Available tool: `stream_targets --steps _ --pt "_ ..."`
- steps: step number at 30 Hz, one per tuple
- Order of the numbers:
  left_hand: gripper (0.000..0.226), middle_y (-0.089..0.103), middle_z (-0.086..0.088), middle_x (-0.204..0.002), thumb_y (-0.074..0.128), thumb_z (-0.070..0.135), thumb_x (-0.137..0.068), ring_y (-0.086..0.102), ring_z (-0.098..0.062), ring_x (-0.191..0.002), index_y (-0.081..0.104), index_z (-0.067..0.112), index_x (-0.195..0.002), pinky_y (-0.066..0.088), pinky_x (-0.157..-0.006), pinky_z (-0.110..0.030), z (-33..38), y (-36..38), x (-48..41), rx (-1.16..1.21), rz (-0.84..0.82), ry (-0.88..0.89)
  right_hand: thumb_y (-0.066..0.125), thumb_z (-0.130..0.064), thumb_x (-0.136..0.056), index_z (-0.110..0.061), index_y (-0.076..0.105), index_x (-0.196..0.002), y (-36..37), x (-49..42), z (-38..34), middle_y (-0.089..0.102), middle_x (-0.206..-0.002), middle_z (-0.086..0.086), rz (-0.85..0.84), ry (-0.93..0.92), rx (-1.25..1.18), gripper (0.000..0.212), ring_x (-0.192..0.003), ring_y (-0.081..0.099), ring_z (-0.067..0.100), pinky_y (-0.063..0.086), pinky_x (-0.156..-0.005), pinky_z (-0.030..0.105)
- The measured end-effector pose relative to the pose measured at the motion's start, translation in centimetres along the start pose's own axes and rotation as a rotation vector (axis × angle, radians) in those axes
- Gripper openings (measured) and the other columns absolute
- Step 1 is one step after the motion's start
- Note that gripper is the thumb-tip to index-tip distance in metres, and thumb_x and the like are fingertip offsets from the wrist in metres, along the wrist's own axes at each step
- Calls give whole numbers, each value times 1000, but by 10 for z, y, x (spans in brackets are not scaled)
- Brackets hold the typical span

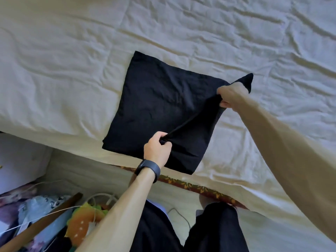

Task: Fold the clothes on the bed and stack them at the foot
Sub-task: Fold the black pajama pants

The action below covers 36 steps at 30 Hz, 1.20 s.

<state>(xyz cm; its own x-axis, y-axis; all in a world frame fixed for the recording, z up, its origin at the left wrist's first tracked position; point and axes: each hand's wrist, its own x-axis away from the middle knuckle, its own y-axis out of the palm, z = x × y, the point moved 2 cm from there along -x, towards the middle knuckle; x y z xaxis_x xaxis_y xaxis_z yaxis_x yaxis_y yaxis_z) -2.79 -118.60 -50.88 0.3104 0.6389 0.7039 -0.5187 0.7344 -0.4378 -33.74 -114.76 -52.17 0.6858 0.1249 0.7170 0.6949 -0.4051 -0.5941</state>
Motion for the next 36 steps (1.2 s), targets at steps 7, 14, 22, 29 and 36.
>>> stream_targets --steps 7,14,22,29,36 --pt "35 62 7 -108 58 15 -92 54 2 -78 57 28 -124 38 -56 -11 -83 -128 -51 21 -5 -136 64 -17 -83 -11 63 -78 152 44 -136 65 -64 1 -61 -175 246 8 -51 71 19 63 -65 31" --pt "33 65 2 -90 52 11 -94 62 -15 -72 58 23 -124 44 -54 -22 -122 -159 -71 -25 -130 -229 60 -17 -82 -12 63 -73 240 64 -191 70 -68 5 -5 -220 490 10 -34 62 17 42 -42 21" --pt "33 68 -3 -105 50 19 -89 61 -21 -79 57 27 -120 50 -63 -34 -137 -163 -77 -76 -252 -284 62 -46 -89 -35 68 -104 260 109 -184 64 -92 -21 -127 -288 261 20 -91 61 7 45 -68 23" --pt "57 43 -7 -135 55 60 -92 50 -30 -121 58 20 -133 43 -103 -37 -125 -166 -84 -198 -163 -202 65 -43 -91 -37 66 -107 229 176 -52 66 -111 -20 114 -107 -222 17 -106 61 0 44 -87 18" --pt "47 61 3 -135 60 50 -96 61 -26 -120 58 20 -132 45 -107 -46 -134 -169 -102 -3 -402 -339 71 -50 -91 -14 59 -121 218 220 103 71 -120 3 -8 434 -565 49 -99 72 16 58 -80 42"
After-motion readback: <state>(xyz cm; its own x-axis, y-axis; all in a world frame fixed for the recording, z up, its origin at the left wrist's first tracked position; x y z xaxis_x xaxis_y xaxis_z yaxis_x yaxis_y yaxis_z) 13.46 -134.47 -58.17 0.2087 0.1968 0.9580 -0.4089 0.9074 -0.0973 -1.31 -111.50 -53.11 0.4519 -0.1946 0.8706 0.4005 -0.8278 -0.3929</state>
